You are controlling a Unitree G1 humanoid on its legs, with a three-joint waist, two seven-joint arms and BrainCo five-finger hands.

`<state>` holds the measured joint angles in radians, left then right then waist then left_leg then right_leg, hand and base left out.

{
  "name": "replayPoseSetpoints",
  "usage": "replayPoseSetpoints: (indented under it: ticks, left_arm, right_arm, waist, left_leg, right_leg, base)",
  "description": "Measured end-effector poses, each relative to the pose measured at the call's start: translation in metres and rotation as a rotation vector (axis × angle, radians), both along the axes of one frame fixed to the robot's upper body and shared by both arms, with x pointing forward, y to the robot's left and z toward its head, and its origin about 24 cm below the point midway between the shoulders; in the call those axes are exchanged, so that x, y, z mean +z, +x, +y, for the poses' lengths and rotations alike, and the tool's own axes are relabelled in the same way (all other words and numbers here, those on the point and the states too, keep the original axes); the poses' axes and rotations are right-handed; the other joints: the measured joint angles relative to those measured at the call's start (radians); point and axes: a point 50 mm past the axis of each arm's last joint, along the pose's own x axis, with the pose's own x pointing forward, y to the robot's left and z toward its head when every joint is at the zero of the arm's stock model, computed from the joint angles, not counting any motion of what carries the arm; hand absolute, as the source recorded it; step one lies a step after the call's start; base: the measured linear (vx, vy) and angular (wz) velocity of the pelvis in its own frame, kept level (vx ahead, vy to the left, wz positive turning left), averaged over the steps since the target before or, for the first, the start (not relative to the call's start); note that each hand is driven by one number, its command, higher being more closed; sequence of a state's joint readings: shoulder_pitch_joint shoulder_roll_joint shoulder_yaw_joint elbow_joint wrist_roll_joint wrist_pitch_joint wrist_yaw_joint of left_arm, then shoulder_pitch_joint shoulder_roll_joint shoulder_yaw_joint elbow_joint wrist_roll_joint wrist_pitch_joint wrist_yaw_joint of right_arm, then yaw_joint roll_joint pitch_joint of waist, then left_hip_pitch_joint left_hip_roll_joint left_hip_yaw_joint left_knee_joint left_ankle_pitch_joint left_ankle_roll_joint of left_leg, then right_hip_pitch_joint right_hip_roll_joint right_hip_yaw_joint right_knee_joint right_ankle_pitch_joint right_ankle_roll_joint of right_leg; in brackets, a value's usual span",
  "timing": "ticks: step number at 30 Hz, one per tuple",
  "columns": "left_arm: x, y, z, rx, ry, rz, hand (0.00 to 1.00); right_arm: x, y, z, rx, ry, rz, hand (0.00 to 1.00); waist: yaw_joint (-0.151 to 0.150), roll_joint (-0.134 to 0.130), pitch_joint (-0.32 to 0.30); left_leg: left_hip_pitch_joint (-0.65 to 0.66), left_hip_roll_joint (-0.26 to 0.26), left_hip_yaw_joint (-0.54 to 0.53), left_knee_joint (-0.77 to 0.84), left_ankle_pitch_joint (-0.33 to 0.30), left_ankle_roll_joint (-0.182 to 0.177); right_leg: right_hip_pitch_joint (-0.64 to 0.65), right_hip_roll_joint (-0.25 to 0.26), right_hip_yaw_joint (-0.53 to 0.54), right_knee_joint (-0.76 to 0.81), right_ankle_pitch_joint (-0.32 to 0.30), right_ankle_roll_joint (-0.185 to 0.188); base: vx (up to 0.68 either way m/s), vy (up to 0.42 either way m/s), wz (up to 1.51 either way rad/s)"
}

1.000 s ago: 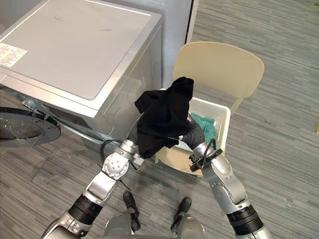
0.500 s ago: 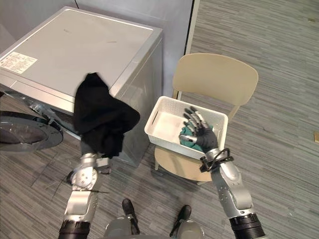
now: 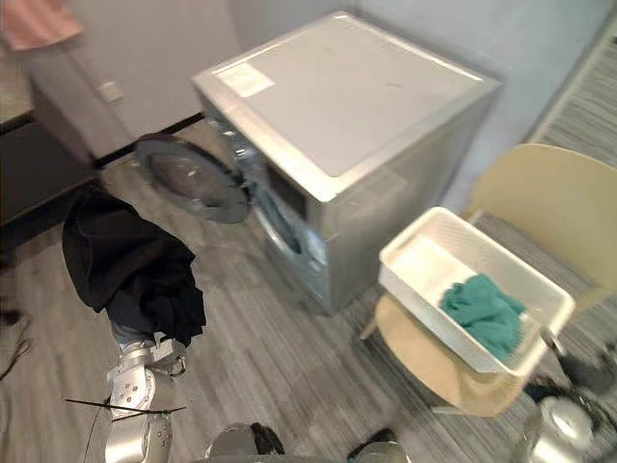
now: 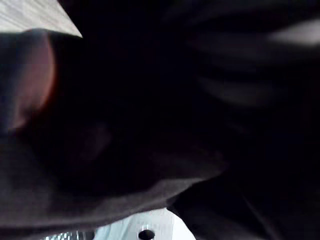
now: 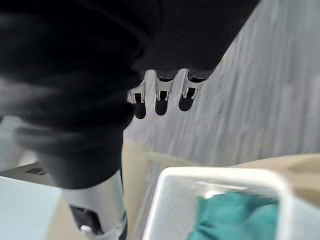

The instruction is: Pick up the laundry basket with both hands and put the clothes into the washing machine.

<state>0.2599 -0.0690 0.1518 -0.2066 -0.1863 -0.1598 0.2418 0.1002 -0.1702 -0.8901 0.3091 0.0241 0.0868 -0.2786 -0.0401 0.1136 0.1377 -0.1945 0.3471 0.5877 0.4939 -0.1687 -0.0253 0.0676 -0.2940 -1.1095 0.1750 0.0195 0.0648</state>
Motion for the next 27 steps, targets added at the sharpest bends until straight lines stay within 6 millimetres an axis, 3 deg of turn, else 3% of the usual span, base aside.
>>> replayPoseSetpoints:
  ticks: [2, 3, 5, 6, 7, 8, 9, 10, 11, 12, 13, 14, 17, 18, 19, 21, 23, 24, 25, 26, 27]
  left_arm:
    - [-0.002, -0.001, 0.0, -0.009, 0.0, 0.01, 1.0]
    - [-0.003, -0.002, 0.001, -0.018, 0.001, 0.019, 1.0]
    - [-0.012, -0.006, -0.001, -0.046, -0.006, 0.07, 1.0]
    - [-0.014, -0.007, -0.005, -0.074, -0.009, 0.081, 1.0]
    - [-0.015, -0.007, -0.008, -0.099, -0.01, 0.085, 1.0]
    - [-0.018, -0.007, -0.013, -0.128, -0.016, 0.098, 1.0]
    - [-0.02, -0.007, -0.015, -0.146, -0.015, 0.105, 1.0]
    - [-0.026, -0.007, -0.02, -0.187, -0.003, 0.136, 1.0]
    - [-0.032, -0.007, -0.027, -0.246, 0.015, 0.179, 1.0]
    - [-0.035, -0.008, -0.03, -0.277, 0.022, 0.198, 1.0]
    - [-0.04, -0.009, -0.039, -0.34, 0.027, 0.22, 1.0]
    - [-0.04, -0.008, -0.05, -0.397, 0.022, 0.221, 1.0]
    - [-0.041, -0.008, -0.065, -0.47, 0.003, 0.216, 1.0]
    - [-0.034, -0.004, -0.072, -0.505, 0.005, 0.182, 1.0]
    - [-0.034, -0.002, -0.077, -0.52, -0.005, 0.178, 1.0]
    - [-0.033, -0.001, -0.082, -0.533, -0.015, 0.172, 1.0]
    - [-0.029, 0.003, -0.087, -0.556, -0.009, 0.153, 1.0]
    - [-0.026, 0.006, -0.092, -0.574, -0.014, 0.141, 1.0]
    - [-0.025, 0.006, -0.1, -0.599, -0.023, 0.132, 1.0]
    - [-0.024, 0.007, -0.102, -0.608, -0.021, 0.128, 1.0]
    - [-0.023, 0.008, -0.104, -0.613, -0.024, 0.123, 1.0]
  right_arm:
    - [-0.026, -0.015, 0.008, -0.034, 0.075, 0.125, 0.0]
    - [-0.039, -0.022, 0.014, -0.032, 0.116, 0.211, 0.0]
    - [-0.066, -0.045, 0.021, -0.039, 0.197, 0.402, 0.0]
    - [-0.082, -0.065, 0.024, -0.062, 0.289, 0.477, 0.0]
    - [-0.095, -0.083, 0.029, -0.076, 0.377, 0.533, 0.0]
    - [-0.111, -0.102, 0.041, -0.085, 0.493, 0.597, 0.0]
    - [-0.118, -0.11, 0.049, -0.074, 0.555, 0.616, 0.0]
    - [-0.132, -0.119, 0.07, -0.033, 0.69, 0.62, 0.0]
    - [-0.142, -0.123, 0.092, 0.008, 0.799, 0.579, 0.0]
    - [-0.145, -0.125, 0.102, 0.038, 0.831, 0.577, 0.0]
    - [-0.15, -0.129, 0.117, 0.084, 0.884, 0.57, 0.0]
    - [-0.153, -0.132, 0.127, 0.113, 0.919, 0.561, 0.0]
    - [-0.156, -0.122, 0.14, 0.195, 0.935, 0.562, 0.0]
    - [-0.156, -0.115, 0.147, 0.249, 0.919, 0.56, 0.0]
    - [-0.158, -0.115, 0.155, 0.282, 0.93, 0.578, 0.0]
    - [-0.16, -0.106, 0.163, 0.353, 0.93, 0.597, 0.0]
    - [-0.16, -0.103, 0.169, 0.373, 0.935, 0.597, 0.0]
    - [-0.161, -0.103, 0.171, 0.379, 0.937, 0.597, 0.0]
    - [-0.159, -0.106, 0.164, 0.368, 0.917, 0.593, 0.0]
    - [-0.158, -0.106, 0.163, 0.366, 0.909, 0.591, 0.0]
    - [-0.157, -0.104, 0.161, 0.372, 0.887, 0.588, 0.0]
  waist:
    - [0.003, -0.017, -0.002]
    - [0.003, -0.029, -0.001]
    - [0.034, -0.052, -0.006]
    - [0.049, -0.066, -0.005]
    - [0.058, -0.076, 0.0]
    - [0.056, -0.077, 0.001]
    - [0.053, -0.077, 0.002]
    - [0.053, -0.075, 0.003]
    - [0.055, -0.08, 0.007]
    - [0.054, -0.084, 0.009]
    - [0.051, -0.082, 0.014]
    - [0.049, -0.103, 0.02]
    - [0.027, -0.105, 0.02]
    - [0.001, -0.107, 0.026]
    - [0.004, -0.12, 0.043]
    - [0.004, -0.123, 0.019]
    - [0.002, -0.114, 0.007]
    - [-0.003, -0.103, 0.007]
    - [-0.002, -0.068, -0.007]
    - [-0.007, -0.067, -0.007]
    - [-0.011, -0.062, -0.006]
  left_leg:
    - [-0.009, -0.033, -0.017, 0.001, -0.034, 0.002]
    - [-0.01, -0.058, -0.036, 0.006, -0.053, 0.021]
    - [-0.001, -0.13, -0.071, 0.02, -0.093, 0.058]
    - [0.009, -0.191, -0.101, 0.014, -0.108, 0.08]
    - [0.02, -0.239, -0.133, 0.005, -0.12, 0.1]
    - [0.03, -0.29, -0.185, -0.005, -0.137, 0.127]
    - [0.032, -0.308, -0.218, -0.007, -0.141, 0.134]
    - [0.041, -0.331, -0.268, -0.022, -0.149, 0.132]
    - [0.071, -0.349, -0.298, -0.054, -0.139, 0.131]
    - [0.091, -0.359, -0.311, -0.074, -0.133, 0.131]
    - [0.122, -0.377, -0.328, -0.108, -0.127, 0.129]
    - [0.151, -0.402, -0.339, -0.149, -0.127, 0.128]
    - [0.221, -0.419, -0.31, -0.25, -0.131, 0.116]
    - [0.223, -0.391, -0.265, -0.2, -0.129, 0.106]
    - [0.253, -0.415, -0.258, -0.209, -0.141, 0.13]
    - [0.281, -0.439, -0.261, -0.235, -0.164, 0.13]
    - [0.32, -0.465, -0.287, -0.277, -0.17, 0.129]
    - [0.341, -0.463, -0.306, -0.283, -0.181, 0.117]
    - [0.357, -0.433, -0.309, -0.238, -0.195, 0.096]
    - [0.339, -0.414, -0.304, -0.16, -0.198, 0.09]
    - [0.283, -0.353, -0.266, 0.053, -0.19, 0.075]
  right_leg:
    - [0.025, -0.033, -0.048, 0.018, 0.014, 0.01]
    - [0.046, -0.06, -0.07, 0.038, 0.017, 0.015]
    - [0.073, -0.165, -0.07, 0.158, 0.011, 0.004]
    - [0.093, -0.255, -0.071, 0.256, 0.002, -0.016]
    - [0.111, -0.32, -0.063, 0.333, 0.002, -0.062]
    - [0.098, -0.385, 0.017, 0.437, 0.034, -0.168]
    - [0.083, -0.397, 0.087, 0.478, 0.032, -0.194]
    - [0.013, -0.361, 0.276, 0.548, -0.062, -0.151]
    - [-0.06, -0.289, 0.449, 0.61, -0.142, -0.122]
    - [-0.093, -0.245, 0.517, 0.631, -0.171, -0.11]
    - [-0.147, -0.167, 0.603, 0.643, -0.221, -0.075]
    - [-0.204, -0.104, 0.632, 0.637, -0.259, -0.056]
    - [-0.303, 0.005, 0.598, 0.557, -0.272, -0.065]
    - [-0.341, 0.026, 0.556, 0.525, -0.267, -0.069]
    - [-0.368, 0.032, 0.534, 0.472, -0.263, -0.074]
    - [-0.401, 0.069, 0.463, 0.356, -0.244, -0.093]
    - [-0.391, 0.087, 0.426, 0.308, -0.231, -0.119]
    - [-0.378, 0.102, 0.419, 0.299, -0.204, -0.166]
    - [-0.336, 0.119, 0.385, 0.274, -0.188, -0.193]
    - [-0.307, 0.119, 0.364, 0.261, -0.179, -0.206]
    - [-0.252, 0.136, 0.341, 0.237, -0.18, -0.204]
  base:
    - [0.0, 0.32, 0.96]
    - [0.0, 0.386, 0.81]
    - [-0.01, 0.473, 0.97]
    - [-0.01, 0.382, 1.16]
    - [0.01, 0.348, 1.55]
    - [0.04, 0.304, 1.41]
    - [0.06, 0.286, 1.47]
    - [0.08, 0.303, 1.18]
    - [0.06, 0.239, 0.99]
    - [0.07, 0.271, 0.73]
    - [0.04, 0.195, 0.55]
    - [0.05, 0.173, 0.5]
    - [0.17, 0.097, 0.44]
    - [0.32, 0.062, 0.49]
    - [0.34, 0.063, 0.39]
    - [0.27, 0.089, 0.01]
    - [0.37, 0.07, 0.27]
    - [0.62, 0.074, 0.5]
    - [0.56, 0.068, 0.43]
    - [0.65, 0.098, 0.34]
    - [0.51, 0.104, 0.07]
